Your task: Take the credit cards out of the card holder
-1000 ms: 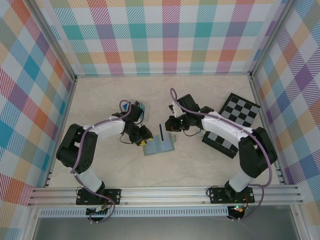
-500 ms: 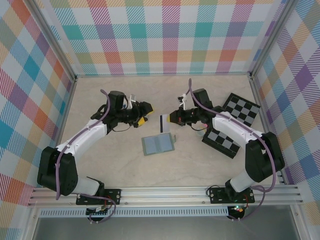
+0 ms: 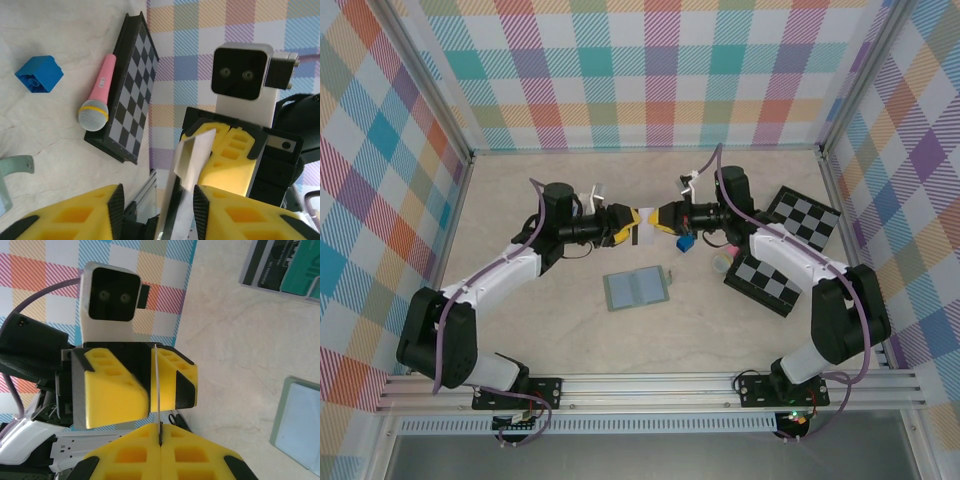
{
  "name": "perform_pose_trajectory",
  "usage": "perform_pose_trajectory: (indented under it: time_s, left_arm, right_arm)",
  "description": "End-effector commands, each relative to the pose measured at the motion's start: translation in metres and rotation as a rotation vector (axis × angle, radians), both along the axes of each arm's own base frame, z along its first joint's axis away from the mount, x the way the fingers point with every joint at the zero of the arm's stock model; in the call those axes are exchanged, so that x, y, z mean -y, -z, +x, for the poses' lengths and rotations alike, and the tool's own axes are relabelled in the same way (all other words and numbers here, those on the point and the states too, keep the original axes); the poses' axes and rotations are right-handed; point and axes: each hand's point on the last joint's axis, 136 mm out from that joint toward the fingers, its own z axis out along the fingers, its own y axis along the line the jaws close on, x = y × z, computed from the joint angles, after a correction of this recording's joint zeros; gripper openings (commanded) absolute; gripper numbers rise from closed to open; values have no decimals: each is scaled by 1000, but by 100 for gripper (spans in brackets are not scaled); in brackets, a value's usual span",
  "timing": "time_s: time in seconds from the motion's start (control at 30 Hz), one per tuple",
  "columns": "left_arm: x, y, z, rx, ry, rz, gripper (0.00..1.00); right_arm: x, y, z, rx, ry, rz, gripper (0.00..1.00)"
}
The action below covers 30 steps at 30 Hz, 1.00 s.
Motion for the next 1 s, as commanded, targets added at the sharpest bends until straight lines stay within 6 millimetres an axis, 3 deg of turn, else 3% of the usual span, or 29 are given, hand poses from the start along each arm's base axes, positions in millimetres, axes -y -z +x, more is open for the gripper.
perform_pose_trajectory:
  time_s: [0.0, 0.13, 0.3, 0.4, 0.5, 0.63, 0.8, 0.87, 0.97]
  left_arm:
    - [8, -10, -1, 27, 25, -61, 35]
    - [8, -14, 1, 36, 17, -76, 25]
    - [7, -29, 3, 84, 0, -111, 1]
    - [3, -32, 5, 102, -30, -101, 0]
    - [0, -31, 6, 106, -44, -84, 0]
    - [-9, -25, 8, 101, -71, -18, 0]
    - [-43, -12, 8, 88, -162, 275, 0]
    - [-69, 2, 3, 41, -203, 478, 0]
    - [-99, 4, 3, 50, -250, 676, 0]
  right_arm:
    - [-1, -9, -3, 11, -24, 41, 6]
    - [1, -3, -3, -6, -17, 37, 6]
    - [5, 2, -3, -19, 3, 30, 13]
    - [8, 3, -2, -27, 14, 18, 20]
    - [15, 9, 0, -51, 55, -26, 37]
    - [31, 17, 2, -55, 119, -95, 53]
    - [59, 30, 4, -19, 236, -269, 73]
    - [73, 35, 5, 6, 280, -366, 77]
    - [88, 37, 7, 37, 329, -461, 81]
